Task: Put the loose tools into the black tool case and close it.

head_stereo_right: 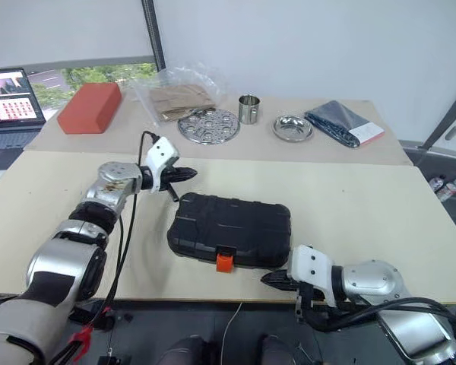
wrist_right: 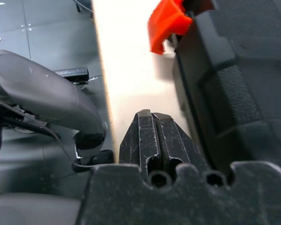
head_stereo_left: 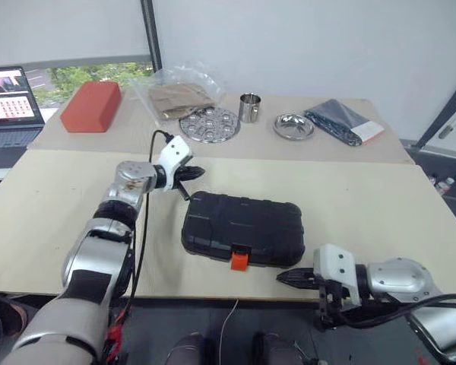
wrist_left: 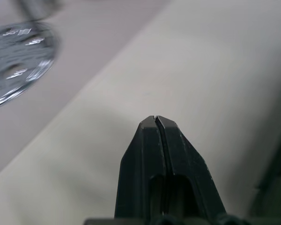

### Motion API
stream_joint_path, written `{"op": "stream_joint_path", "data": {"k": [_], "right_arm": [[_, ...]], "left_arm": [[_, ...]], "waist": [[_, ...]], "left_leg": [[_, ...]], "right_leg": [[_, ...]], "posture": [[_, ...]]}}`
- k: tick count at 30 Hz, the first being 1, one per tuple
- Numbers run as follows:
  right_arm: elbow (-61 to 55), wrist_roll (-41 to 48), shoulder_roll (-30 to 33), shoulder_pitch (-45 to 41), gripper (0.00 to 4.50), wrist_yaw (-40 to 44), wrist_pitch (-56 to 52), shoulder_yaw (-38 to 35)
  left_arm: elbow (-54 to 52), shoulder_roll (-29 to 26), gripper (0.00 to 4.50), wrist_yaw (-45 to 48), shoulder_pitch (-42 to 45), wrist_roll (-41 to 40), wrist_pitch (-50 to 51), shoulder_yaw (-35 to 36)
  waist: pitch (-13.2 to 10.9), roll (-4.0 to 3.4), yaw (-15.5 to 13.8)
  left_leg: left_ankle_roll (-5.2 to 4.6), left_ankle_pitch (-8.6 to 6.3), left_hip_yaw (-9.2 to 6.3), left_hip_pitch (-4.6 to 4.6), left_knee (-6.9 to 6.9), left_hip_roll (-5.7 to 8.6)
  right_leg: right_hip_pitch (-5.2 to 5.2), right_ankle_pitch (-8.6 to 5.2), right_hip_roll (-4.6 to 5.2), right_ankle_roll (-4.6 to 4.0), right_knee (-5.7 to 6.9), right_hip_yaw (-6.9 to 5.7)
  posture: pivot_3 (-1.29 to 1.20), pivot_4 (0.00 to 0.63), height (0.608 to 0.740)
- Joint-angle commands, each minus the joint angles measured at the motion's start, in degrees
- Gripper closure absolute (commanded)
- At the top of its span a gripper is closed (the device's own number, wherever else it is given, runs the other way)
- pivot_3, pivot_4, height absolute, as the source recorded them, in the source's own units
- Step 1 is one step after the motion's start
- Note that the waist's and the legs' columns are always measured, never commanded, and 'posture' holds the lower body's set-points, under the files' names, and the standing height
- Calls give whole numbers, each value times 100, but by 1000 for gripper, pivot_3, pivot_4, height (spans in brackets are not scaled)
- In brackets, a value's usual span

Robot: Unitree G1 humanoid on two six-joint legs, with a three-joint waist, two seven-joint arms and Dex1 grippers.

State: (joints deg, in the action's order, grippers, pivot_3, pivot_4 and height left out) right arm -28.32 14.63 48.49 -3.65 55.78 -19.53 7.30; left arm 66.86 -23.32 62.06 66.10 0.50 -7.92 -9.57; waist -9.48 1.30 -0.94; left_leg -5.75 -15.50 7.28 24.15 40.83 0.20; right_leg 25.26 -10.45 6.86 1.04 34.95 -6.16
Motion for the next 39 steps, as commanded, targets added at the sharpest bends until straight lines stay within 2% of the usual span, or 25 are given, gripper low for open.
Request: {"op": "stream_joint_path", "data": {"k": [1,4,6,10,14,17,19,24,28,34,39], "right_arm": [[412,-412,-30,-320,4486,-268,140,-31],[843,-482,-22,-596,4486,-404,97,-272],[1022,-494,22,-666,4486,-406,124,-387],[1139,-455,18,-661,4486,-496,25,-594],[707,-21,167,-256,4486,-334,-341,-1129],[-54,957,28,21,4486,-399,-1189,-1831],[-527,1503,-96,77,4486,-585,-1709,-2044],[-995,1714,-230,61,4486,-960,-2177,-1774],[-1006,1490,-182,78,4486,-1093,-2298,-1240],[-1220,1389,25,760,4486,-1208,-2338,-1363],[-1477,1451,-232,1345,4486,-1541,-2367,-1589]], "left_arm": [[173,13,4446,1427,-92,395,-355,-443],[17,-238,4446,2604,-325,515,-368,-681],[-324,-400,4446,2998,-529,193,-171,-820],[-1484,-712,4446,3044,-930,-748,742,-888],[-2294,-904,4446,3044,-909,-1461,2131,-348],[-3048,-1030,4446,3044,-804,-2143,3524,-150],[-3613,-963,4446,3044,-886,-2285,4007,-198],[-4376,-399,4446,2659,-1260,-1830,3710,-710],[-4049,114,4446,2049,-1411,-1037,2644,-1189],[-3854,66,4446,2223,-1530,-753,1894,-1320],[-3653,130,4446,2220,-1464,-690,1653,-1323]], "waist": [[-2,2,0],[-2,4,36],[-2,3,55],[-4,4,74],[-6,1,28],[-7,0,5],[-6,-1,17],[-2,-9,-20],[-2,-8,-29],[9,-26,-40],[14,-29,-47]], "left_leg": [[0,0,-1,0,-1,-1],[1,-1,1,-4,13,-2],[-1,-4,0,-12,16,-6],[-1,-4,-6,-20,16,-11],[-3,-3,-21,5,33,-8],[-10,-6,-34,26,52,-8],[-12,-8,-47,25,57,-8],[-17,-12,-65,6,66,-5],[-20,-14,-63,12,79,-5],[-26,-18,-61,8,80,-5],[-26,-18,-62,4,81,-8]], "right_leg": [[-3,-1,3,2,1,-4],[-1,-9,16,14,-5,-5],[1,-10,31,14,-3,4],[8,-7,53,-13,16,9],[24,-4,50,-17,31,1],[22,-5,47,-15,32,-20],[7,-5,45,-13,26,-28],[-24,-7,50,-10,18,-37],[-20,-6,49,-12,23,-33],[-21,-5,53,-13,23,-32],[-26,-5,53,-12,23,-34]], "posture": [[0,150,734],[0,150,734],[0,150,734],[0,150,734],[0,150,734],[0,150,734],[0,150,734],[0,150,734],[0,150,734],[0,150,734],[0,150,734]]}}
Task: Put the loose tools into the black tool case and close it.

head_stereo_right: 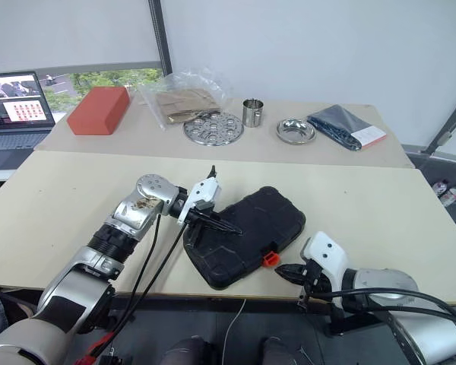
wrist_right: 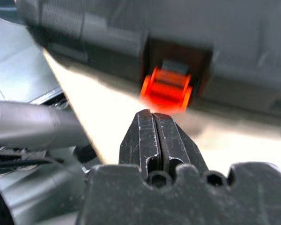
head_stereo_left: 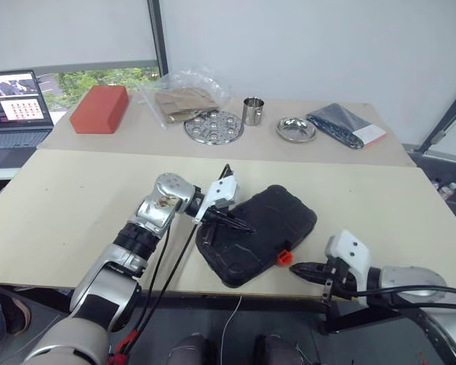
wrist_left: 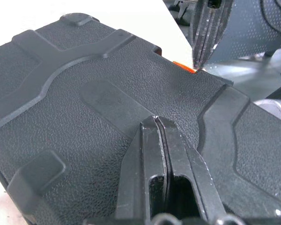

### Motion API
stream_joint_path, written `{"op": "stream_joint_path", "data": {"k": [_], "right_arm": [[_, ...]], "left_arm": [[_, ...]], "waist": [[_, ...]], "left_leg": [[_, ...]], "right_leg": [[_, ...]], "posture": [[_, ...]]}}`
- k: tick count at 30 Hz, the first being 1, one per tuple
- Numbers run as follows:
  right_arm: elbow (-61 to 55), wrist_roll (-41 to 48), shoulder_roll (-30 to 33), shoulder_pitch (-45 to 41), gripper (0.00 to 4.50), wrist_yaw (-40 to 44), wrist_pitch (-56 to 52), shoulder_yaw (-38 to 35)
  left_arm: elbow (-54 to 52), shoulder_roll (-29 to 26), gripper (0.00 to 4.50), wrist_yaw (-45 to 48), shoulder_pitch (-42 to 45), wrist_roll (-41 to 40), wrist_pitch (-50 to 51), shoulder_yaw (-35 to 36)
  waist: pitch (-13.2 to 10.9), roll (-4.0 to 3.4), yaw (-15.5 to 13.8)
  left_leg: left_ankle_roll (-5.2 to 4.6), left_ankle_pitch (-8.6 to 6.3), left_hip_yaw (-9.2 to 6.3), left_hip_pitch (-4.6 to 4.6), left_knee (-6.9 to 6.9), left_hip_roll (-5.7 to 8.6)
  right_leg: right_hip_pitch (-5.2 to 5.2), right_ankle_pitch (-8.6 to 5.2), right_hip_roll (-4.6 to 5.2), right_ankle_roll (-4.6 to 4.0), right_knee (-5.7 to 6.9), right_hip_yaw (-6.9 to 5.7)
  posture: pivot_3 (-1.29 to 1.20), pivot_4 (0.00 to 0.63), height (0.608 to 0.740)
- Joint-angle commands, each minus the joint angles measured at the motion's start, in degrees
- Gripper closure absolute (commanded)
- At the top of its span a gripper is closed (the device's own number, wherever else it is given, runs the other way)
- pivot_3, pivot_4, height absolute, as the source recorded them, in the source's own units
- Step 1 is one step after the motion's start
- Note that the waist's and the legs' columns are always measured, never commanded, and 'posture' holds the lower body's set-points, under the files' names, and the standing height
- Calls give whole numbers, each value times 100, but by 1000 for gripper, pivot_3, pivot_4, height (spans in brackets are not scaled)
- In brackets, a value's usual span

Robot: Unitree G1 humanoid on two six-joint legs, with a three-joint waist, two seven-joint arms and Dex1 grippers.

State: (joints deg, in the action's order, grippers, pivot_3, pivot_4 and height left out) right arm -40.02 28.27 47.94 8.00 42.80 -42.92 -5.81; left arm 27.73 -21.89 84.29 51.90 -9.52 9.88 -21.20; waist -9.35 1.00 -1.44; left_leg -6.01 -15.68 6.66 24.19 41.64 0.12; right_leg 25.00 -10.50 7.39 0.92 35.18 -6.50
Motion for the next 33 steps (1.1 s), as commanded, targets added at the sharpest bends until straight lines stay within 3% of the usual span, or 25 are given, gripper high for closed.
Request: {"op": "stream_joint_path", "data": {"k": [1,5,13,22,33], "right_arm": [[-336,54,-230,263,4486,-308,-1,-230],[-69,-363,-479,256,4486,-661,132,226],[910,-1042,-1091,-617,4486,-1075,459,1003],[38,155,-1445,-1346,4486,-1066,-532,297],[377,170,-1355,-1826,4486,-1002,-779,412]], "left_arm": [[275,2,4446,0,-46,327,-191,-166],[323,111,4446,-36,-19,373,-317,-196],[683,245,4446,-63,136,606,-757,-275],[1556,416,4446,-609,233,1412,-2308,-562],[1949,594,4446,-647,283,1593,-2670,-515]], "waist": [[2,0,0],[10,-4,4],[31,-6,7],[40,-23,64],[50,-39,117]], "left_leg": [[0,0,1,0,0,0],[-1,-1,-1,-2,0,-1],[-6,-4,0,-3,4,0],[-6,-3,1,-2,4,-3],[-21,-12,5,-5,3,-9]], "right_leg": [[0,0,-1,0,-2,0],[-1,-1,0,1,-1,1],[-3,4,-2,5,-4,1],[1,15,0,-7,-3,2],[4,19,-5,-11,-1,1]], "posture": [[0,150,734],[0,150,734],[0,150,734],[0,150,734],[0,150,734]]}}
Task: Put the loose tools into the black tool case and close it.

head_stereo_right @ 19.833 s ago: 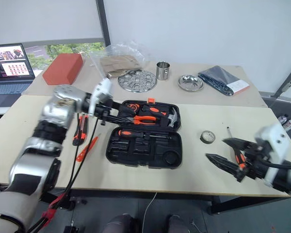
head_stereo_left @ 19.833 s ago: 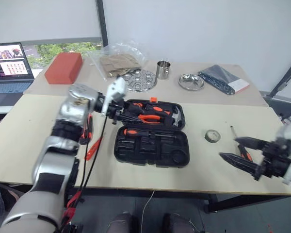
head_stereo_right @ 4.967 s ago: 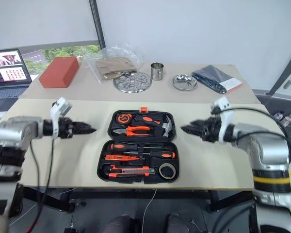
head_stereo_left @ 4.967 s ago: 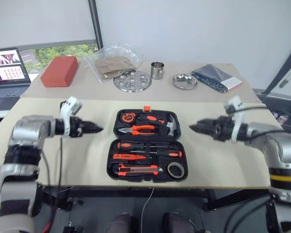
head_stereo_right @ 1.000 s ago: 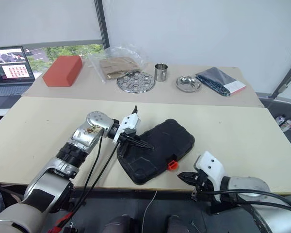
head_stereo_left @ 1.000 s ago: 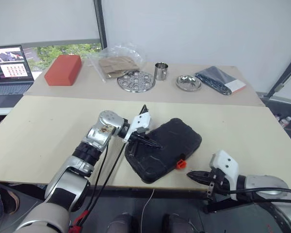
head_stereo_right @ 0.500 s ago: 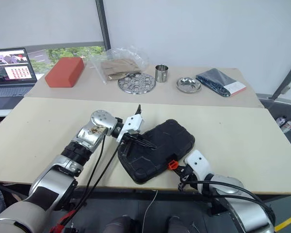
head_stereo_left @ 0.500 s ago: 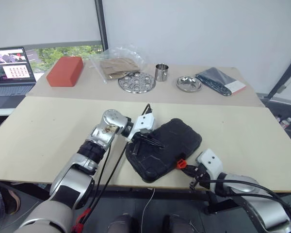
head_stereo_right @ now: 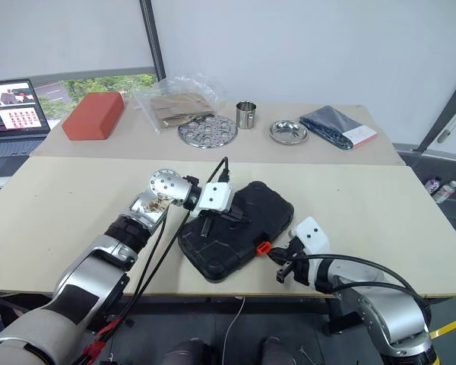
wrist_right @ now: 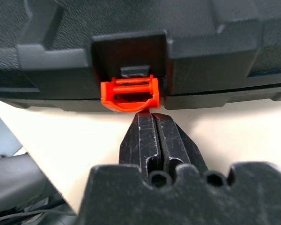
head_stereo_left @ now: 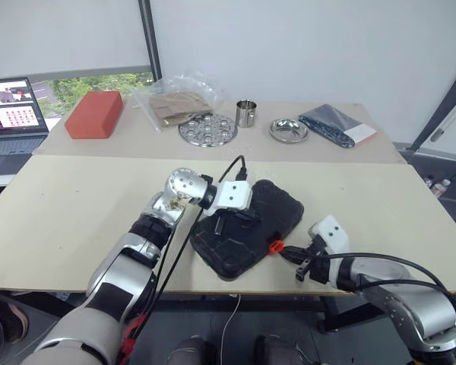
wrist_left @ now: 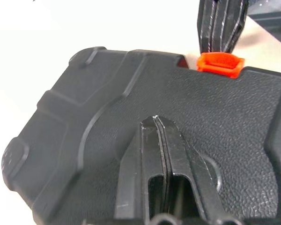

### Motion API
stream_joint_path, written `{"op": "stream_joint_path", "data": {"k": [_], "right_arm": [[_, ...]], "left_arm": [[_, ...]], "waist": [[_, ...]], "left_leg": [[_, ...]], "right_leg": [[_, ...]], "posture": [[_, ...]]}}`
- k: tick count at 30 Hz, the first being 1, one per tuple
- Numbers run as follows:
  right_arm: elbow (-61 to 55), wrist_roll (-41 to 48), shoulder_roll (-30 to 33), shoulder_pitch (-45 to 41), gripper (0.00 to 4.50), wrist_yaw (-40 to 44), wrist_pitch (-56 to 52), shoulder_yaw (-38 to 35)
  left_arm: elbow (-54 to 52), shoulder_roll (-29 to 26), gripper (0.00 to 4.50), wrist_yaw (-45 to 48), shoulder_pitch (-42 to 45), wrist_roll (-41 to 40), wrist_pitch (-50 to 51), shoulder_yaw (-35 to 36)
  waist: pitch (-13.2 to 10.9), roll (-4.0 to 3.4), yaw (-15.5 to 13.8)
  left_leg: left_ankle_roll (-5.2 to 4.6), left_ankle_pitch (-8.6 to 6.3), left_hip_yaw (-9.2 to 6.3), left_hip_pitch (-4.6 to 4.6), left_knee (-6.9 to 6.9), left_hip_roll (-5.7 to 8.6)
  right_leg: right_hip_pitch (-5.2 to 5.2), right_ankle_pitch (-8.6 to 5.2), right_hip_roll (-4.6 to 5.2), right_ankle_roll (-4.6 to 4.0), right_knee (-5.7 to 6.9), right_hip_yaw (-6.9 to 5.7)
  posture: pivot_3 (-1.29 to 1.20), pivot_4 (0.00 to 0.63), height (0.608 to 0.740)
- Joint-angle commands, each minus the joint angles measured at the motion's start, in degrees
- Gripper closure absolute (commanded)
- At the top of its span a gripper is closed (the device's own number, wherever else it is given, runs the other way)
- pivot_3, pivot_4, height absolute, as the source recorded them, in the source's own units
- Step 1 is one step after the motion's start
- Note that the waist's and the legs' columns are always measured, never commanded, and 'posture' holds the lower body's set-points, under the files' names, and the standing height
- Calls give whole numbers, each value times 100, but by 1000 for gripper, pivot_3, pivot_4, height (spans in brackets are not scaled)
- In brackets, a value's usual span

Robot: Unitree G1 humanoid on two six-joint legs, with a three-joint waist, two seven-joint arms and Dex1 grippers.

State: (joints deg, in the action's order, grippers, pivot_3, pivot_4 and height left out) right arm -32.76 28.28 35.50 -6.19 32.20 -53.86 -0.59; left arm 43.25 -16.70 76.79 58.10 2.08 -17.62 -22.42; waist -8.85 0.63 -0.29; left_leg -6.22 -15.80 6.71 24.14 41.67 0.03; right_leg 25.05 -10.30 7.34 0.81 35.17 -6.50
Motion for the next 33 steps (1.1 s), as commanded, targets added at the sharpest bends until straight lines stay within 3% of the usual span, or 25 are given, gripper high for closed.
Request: {"op": "stream_joint_path", "data": {"k": [1,8,13,14,15,18,21,25,27,30,33], "right_arm": [[-339,159,-127,-423,4486,50,317,-84],[-388,230,-269,-686,4486,12,206,-58],[-647,294,240,-250,4486,381,195,-348],[-759,446,373,-104,3901,490,137,-572],[-890,648,582,102,3716,712,120,-898],[-1008,1230,1238,580,2790,1530,180,-1945],[-617,1657,1935,781,1742,2437,209,-2996],[568,1839,2984,810,347,3847,257,-3977],[956,1772,3273,857,45,4280,400,-4109],[1468,1496,3571,962,45,4965,889,-4035],[1715,1378,3601,841,45,5037,1145,-3688]], "left_arm": [[403,68,4446,105,-342,433,81,-387],[401,-1,4446,92,-416,455,90,-370],[208,-282,4446,147,-403,28,958,138],[63,-416,3944,249,-415,-169,1316,323],[-181,-638,3775,382,-466,-393,1691,534],[-1015,-1421,2701,786,-718,-1013,2750,1070],[-1998,-2434,1574,1339,-1108,-1775,3971,1655],[-2994,-4219,95,1571,-1792,-3052,5462,2309],[-3120,-4628,0,1571,-2025,-3243,5672,2563],[-3379,-5054,0,1569,-2682,-3341,5683,3007],[-3712,-4986,0,1369,-3155,-3393,5603,3257]], "waist": [[2,-3,5],[17,-16,68],[42,-38,-46],[42,-38,-42],[42,-38,-40],[41,-39,40],[18,-47,85],[-24,-17,91],[-27,-17,48],[-34,-38,-63],[-34,-43,-85]], "left_leg": [[0,0,0,0,0,0],[-15,-9,2,-17,-2,-5],[-28,-19,-5,-42,-14,2],[-19,-18,-5,-39,-11,4],[-17,-19,0,-35,-9,6],[-7,-26,11,-27,-6,7],[4,-30,11,-32,-10,1],[12,-34,14,-21,-17,0],[17,-38,9,-20,-20,2],[60,-74,0,-38,-20,8],[63,-75,3,-37,-23,13]], "right_leg": [[0,0,0,0,0,0],[-10,-5,0,9,1,2],[-22,-14,6,18,-12,-5],[-24,-15,7,20,-15,-5],[-25,-16,10,22,-14,-2],[-26,-16,7,25,-14,8],[-25,-18,-4,26,-13,10],[-3,-25,-2,25,-13,28],[-1,-30,7,29,-18,32],[-4,-63,29,68,-28,37],[-2,-62,47,66,-23,42]], "posture": [[0,150,734],[0,150,734],[0,150,734],[0,150,734],[0,150,734],[0,150,734],[0,150,734],[0,150,734],[0,150,734],[0,150,734],[0,150,734]]}}
